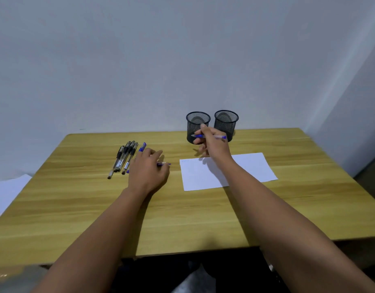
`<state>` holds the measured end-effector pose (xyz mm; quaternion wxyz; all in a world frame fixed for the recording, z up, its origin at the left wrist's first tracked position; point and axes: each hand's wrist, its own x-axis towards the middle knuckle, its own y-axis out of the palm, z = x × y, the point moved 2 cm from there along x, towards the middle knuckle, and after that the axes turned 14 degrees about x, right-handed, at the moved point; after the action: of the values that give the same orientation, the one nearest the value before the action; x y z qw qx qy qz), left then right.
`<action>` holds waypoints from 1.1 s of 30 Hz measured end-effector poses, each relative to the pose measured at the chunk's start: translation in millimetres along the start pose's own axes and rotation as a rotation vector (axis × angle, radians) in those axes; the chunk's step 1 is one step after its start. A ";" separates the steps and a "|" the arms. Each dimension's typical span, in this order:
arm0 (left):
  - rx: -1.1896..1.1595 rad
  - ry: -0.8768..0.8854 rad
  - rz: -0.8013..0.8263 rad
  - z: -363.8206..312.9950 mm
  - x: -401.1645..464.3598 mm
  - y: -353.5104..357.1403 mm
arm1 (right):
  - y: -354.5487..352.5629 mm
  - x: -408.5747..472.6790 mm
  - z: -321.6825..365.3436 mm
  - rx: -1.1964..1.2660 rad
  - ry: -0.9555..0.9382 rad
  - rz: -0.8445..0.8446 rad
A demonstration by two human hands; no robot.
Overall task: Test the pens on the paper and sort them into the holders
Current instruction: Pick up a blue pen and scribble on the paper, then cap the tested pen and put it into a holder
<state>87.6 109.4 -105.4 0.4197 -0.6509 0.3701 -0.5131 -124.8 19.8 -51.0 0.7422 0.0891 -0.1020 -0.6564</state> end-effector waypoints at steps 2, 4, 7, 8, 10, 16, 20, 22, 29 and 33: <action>0.047 -0.022 0.053 0.2 0.1 1.2 | -1.4 -6.7 2.5 0.001 0.049 0.028; 0.071 -0.001 0.060 0.4 -0.6 2.7 | -3.6 -14.2 1.6 -0.008 0.062 0.035; 0.046 -0.020 0.044 1.2 0.3 1.5 | -9.6 -24.1 -3.6 -0.049 0.074 0.055; 0.035 -0.030 0.046 0.4 0.5 0.0 | -11.9 -27.0 -4.9 -0.054 0.084 0.069; -0.006 -0.051 0.060 -2.8 0.9 -4.2 | -16.3 -33.9 -5.9 -0.050 0.104 0.105; -0.367 -0.107 0.142 -21.6 0.1 -22.1 | -24.0 -47.4 -4.5 -0.045 0.113 0.117; -0.474 -0.097 0.149 -33.4 0.7 -33.9 | -24.7 -51.7 4.8 -0.041 0.087 0.104; -0.500 -0.088 0.142 -38.1 0.7 -38.7 | -26.0 -53.4 8.3 -0.048 0.078 0.103; -0.549 -0.034 0.150 -54.3 -2.9 -53.0 | -32.3 -59.6 14.5 -0.044 0.076 0.105; -0.606 0.003 0.172 -63.8 -3.4 -55.1 | -32.2 -64.5 14.6 -0.040 0.101 0.112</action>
<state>27.3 122.5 -47.9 0.2481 -0.7118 0.5604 -0.3430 -167.0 79.9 -47.7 0.7834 0.1013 -0.0560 -0.6106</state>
